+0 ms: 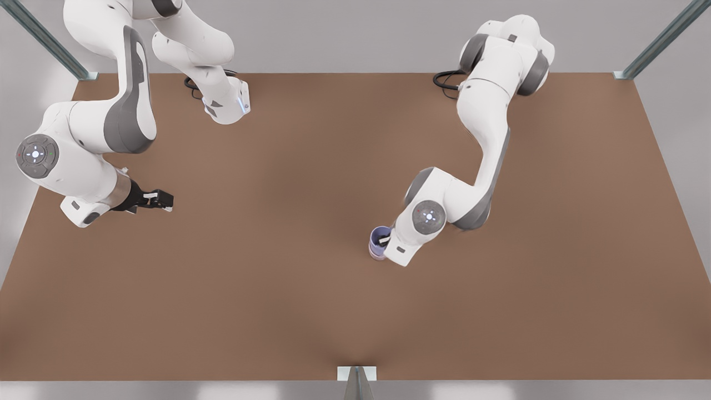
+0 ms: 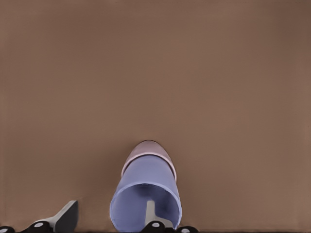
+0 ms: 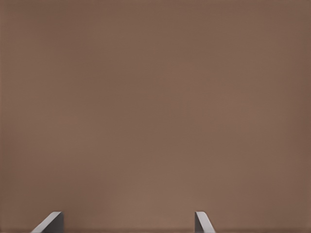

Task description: Stack the cups, with the pink cup at the bottom and the purple cup at the top

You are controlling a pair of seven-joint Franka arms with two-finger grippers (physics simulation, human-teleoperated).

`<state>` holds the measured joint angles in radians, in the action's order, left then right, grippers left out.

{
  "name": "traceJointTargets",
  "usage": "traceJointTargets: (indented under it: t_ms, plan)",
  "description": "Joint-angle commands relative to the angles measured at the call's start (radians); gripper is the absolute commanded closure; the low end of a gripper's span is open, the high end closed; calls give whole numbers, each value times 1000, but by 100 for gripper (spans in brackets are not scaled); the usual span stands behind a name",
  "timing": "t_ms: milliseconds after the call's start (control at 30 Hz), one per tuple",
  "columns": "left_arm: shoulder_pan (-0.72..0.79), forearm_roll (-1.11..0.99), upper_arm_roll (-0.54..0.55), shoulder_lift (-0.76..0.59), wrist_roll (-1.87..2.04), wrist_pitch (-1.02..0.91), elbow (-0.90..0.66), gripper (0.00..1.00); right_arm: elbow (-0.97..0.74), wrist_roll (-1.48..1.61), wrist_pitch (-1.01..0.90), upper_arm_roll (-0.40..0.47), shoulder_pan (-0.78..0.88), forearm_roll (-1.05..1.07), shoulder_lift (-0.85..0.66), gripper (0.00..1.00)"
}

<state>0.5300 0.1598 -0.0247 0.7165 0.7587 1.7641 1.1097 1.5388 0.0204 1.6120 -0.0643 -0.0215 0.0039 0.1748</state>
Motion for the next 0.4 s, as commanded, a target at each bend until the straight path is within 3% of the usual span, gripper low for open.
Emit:
traceJointTargets:
  t_ms: [0,200,267,367]
  plan:
    - [-16,-17,-4,-61,-18,-192,-4,0,0,-4,-1,0,0,1,-1,0]
    - [-271,-174,-6,-218,-584,-408,-4,0,0,-4,-4,0,0,1,-1,0]
    - [-320,-197,-30,-416,-858,-328,232,0,0,-4,-4,0,0,1,-1,0]
    - [-320,-194,-52,-427,-863,-331,240,0,-2,-4,-4,0,0,1,-1,0]
